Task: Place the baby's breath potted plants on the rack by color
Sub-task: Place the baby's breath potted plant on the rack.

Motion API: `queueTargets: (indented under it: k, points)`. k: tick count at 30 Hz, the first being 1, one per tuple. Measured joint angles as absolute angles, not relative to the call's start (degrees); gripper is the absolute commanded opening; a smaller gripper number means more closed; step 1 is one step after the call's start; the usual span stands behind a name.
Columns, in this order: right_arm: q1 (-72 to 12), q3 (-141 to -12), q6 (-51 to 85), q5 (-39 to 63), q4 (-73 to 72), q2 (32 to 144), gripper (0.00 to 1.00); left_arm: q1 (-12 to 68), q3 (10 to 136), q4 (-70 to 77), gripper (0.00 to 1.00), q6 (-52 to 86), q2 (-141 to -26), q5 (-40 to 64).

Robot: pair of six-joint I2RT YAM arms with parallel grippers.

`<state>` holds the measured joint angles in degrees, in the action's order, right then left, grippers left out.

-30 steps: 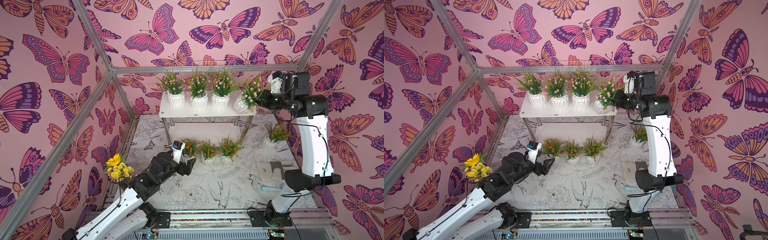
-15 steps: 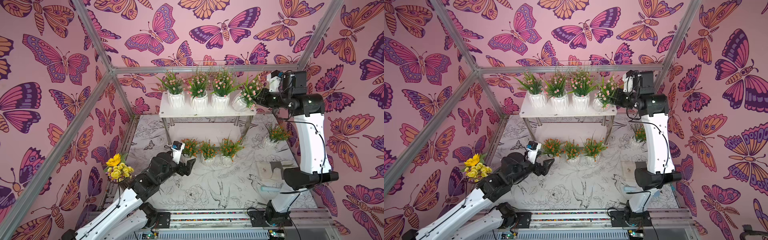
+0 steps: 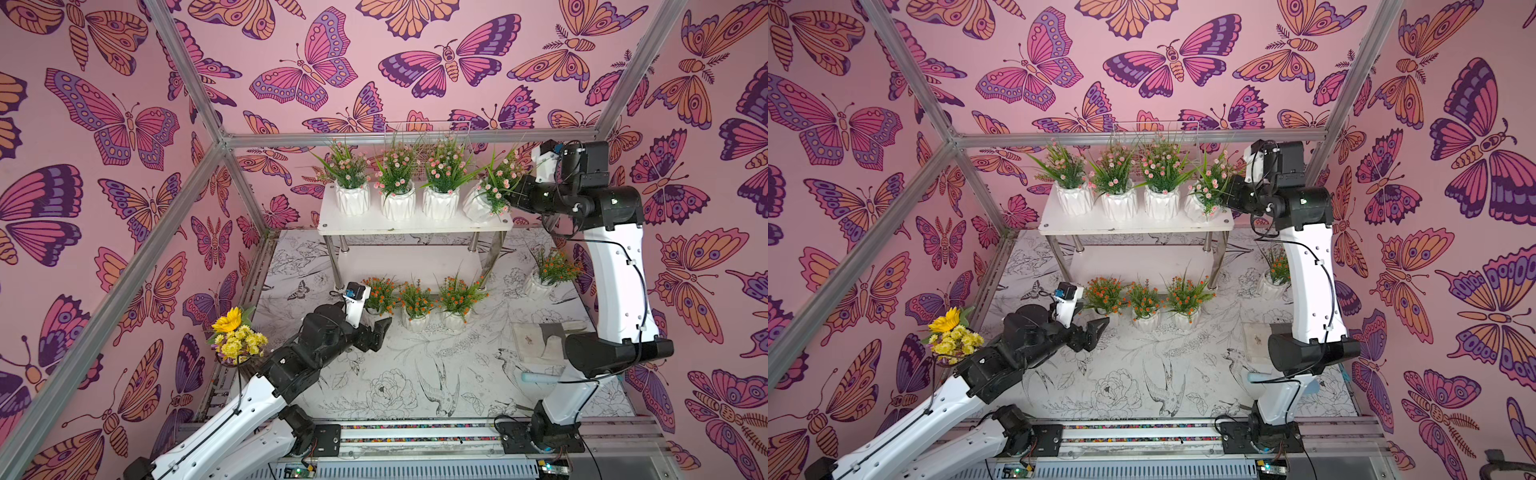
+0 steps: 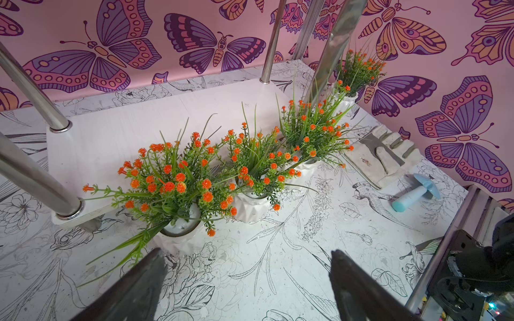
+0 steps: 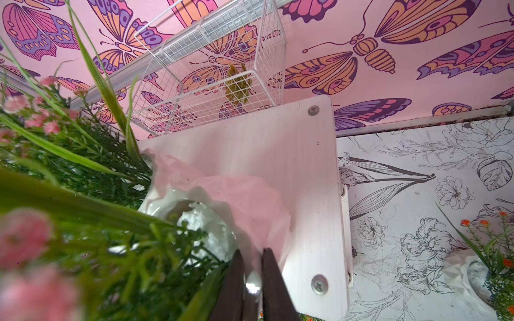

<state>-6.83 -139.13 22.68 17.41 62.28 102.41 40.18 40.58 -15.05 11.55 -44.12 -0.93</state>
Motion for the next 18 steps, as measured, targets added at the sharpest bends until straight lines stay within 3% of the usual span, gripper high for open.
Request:
queueTargets:
  k: [6, 18]
  points:
    - [-6.83, -139.09, 22.72, 17.30, 61.73, 102.43, 0.10, 40.18, 40.58, -15.05, 0.94, 11.53, -44.10, -1.06]
    - [-6.83, -139.06, 23.92, 17.19, 59.70, 103.72, 0.13, 40.18, 40.58, -15.05, 0.94, 11.35, -44.10, -1.34]
